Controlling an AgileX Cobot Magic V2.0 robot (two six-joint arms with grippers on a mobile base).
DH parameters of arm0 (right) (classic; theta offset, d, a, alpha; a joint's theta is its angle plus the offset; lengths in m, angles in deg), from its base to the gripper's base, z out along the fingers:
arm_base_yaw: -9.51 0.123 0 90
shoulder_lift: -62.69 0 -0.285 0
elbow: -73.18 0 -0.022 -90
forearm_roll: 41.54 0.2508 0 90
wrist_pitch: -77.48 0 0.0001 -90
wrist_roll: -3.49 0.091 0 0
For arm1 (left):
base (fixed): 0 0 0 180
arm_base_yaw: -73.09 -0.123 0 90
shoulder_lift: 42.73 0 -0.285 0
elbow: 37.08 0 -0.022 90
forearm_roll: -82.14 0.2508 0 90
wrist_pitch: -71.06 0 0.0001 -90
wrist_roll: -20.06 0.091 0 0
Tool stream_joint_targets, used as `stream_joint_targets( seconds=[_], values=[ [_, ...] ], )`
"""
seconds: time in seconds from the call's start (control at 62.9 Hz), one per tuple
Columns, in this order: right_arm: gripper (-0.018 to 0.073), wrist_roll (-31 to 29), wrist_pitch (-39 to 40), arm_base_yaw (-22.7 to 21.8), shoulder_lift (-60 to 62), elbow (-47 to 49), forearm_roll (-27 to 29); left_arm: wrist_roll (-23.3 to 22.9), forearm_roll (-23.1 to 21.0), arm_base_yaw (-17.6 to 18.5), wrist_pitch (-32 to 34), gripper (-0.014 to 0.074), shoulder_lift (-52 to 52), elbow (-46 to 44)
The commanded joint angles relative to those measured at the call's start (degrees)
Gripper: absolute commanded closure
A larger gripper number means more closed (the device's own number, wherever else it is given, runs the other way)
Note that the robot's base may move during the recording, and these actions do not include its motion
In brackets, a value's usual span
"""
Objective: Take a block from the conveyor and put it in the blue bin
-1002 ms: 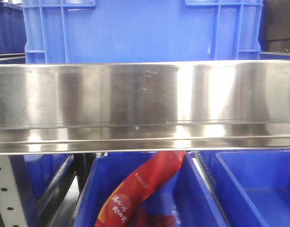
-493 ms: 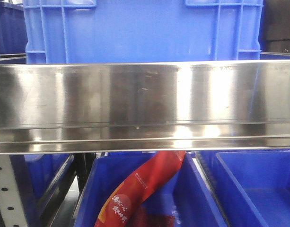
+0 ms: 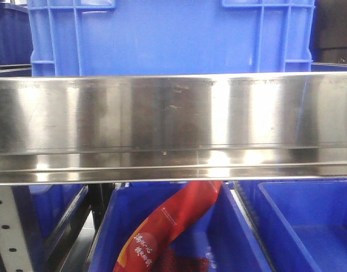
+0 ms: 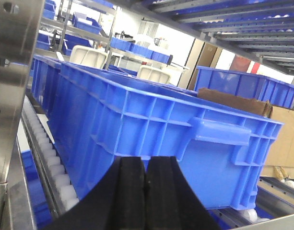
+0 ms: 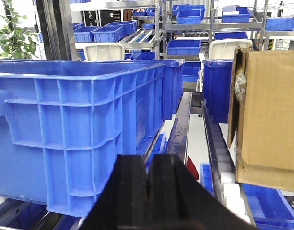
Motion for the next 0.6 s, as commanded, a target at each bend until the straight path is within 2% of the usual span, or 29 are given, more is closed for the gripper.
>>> stream_joint_targets(
  seconds=[0.0, 0.318, 0.588],
  values=[
    [0.0721, 0.0, 1.2, -0.3, 0.2, -0.2, 0.0, -0.1, 0.3, -0.3, 0.7, 0.0707, -0.4, 0.2],
    [0.0721, 0.0, 1.1, -0.4, 0.2, -0.2, -0.6, -0.1, 0.3, -0.3, 0.7, 0.0707, -0.4, 0.2],
    [0.0721, 0.0, 1.5, -6.3, 7.5, -8.9, -1.8, -0.1, 0.3, -0.3, 0.7, 0.0707, -0.4, 0.2]
  ],
)
